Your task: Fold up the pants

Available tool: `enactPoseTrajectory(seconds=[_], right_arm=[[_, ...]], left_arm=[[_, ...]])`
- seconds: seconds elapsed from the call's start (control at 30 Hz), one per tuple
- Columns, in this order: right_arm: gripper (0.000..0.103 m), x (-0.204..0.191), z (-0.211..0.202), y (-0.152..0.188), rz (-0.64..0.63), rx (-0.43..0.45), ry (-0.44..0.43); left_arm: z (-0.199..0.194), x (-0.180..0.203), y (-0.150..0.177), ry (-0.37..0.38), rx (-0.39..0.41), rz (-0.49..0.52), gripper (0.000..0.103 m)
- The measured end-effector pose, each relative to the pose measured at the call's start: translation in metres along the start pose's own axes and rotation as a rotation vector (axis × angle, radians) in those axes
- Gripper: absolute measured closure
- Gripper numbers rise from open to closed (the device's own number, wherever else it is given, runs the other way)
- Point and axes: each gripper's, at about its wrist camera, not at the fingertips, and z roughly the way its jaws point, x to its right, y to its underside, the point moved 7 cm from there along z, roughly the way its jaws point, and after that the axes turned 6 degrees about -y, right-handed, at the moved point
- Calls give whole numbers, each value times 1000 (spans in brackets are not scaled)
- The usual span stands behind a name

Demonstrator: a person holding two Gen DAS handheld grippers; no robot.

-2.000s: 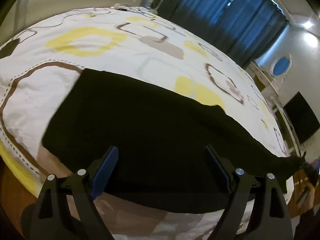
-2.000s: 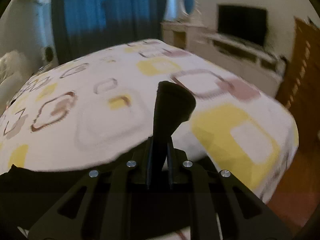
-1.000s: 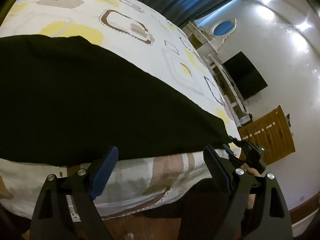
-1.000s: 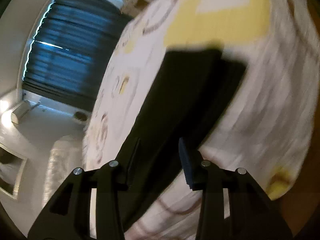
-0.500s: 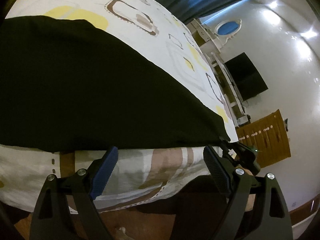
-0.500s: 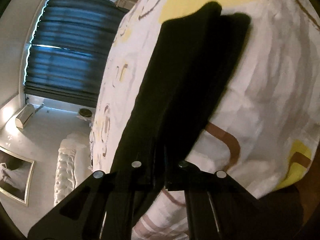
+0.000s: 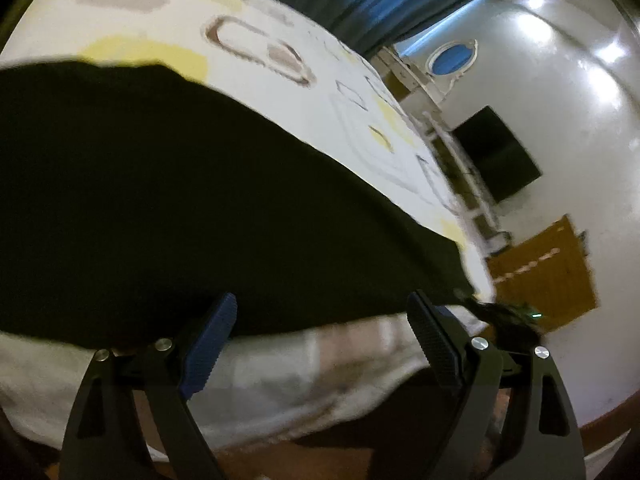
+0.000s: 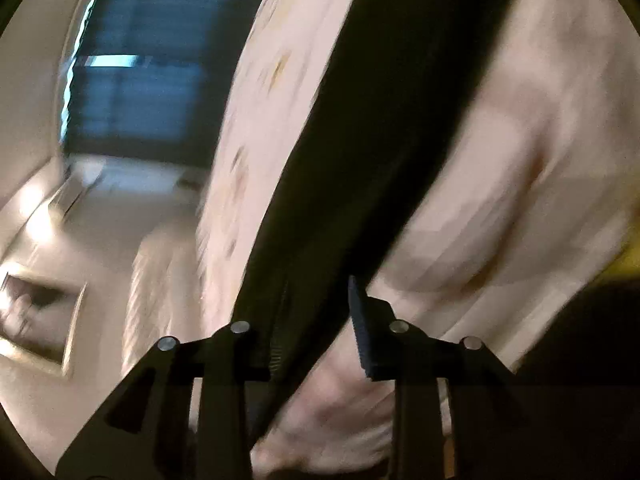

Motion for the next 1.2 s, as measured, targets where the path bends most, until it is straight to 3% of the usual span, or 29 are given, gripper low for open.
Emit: enactPoseTrajectory(seconds=[0.07, 0.17, 0.23, 0.33, 0.4, 0.43, 0.47, 0.5, 0.63, 0.67, 0.73, 0.83, 0.97, 1.07, 1.13, 1.2], right_arm=[[72, -12, 31, 21, -13, -85, -77], [70, -19, 60, 36, -55, -144, -116], [65, -3, 75, 45, -45, -192, -32], [79, 8, 70, 48, -37, -211, 15], [74, 3, 62, 42, -49, -206, 18], [66, 0, 50, 35, -60, -174, 25], [44, -4, 32, 20, -78, -111, 19], [35, -8, 14, 5, -93, -51, 8], [30, -16, -72, -86, -162, 158, 20], [25, -13, -94, -122, -175, 194, 27], [24, 1, -122, -166, -177, 226, 102], [24, 31, -143, -222, -164, 167, 208], [24, 69, -132, -249, -112, 22, 258], [21, 77, -109, -245, -77, -87, 169], [17, 73, -98, -246, -84, -94, 117], [18, 70, -89, -244, -25, -135, -30]], left_arm=[[1, -9, -2, -52, 23, 24, 17], [3, -28, -1, -124, 32, 39, 17], [4, -33, 1, -116, 27, 52, 17], [6, -31, 4, -139, 21, 102, 17], [6, -32, 5, -137, 23, 114, 17], [5, -32, 4, -129, 26, 110, 17], [3, -34, 4, -115, 27, 101, 17], [2, -35, 4, -106, 27, 95, 17], [-10, -41, 2, -89, 35, 55, 17], [-12, -43, 1, -87, 37, 47, 17], [-18, -50, -2, -87, 46, 24, 17], [-23, -57, -8, -93, 59, -6, 17], [-24, -62, -12, -108, 54, -35, 17], [-23, -60, -11, -125, 48, -25, 17], [-20, -59, -10, -141, 44, -13, 17], [-18, -59, -9, -156, 40, -6, 17]])
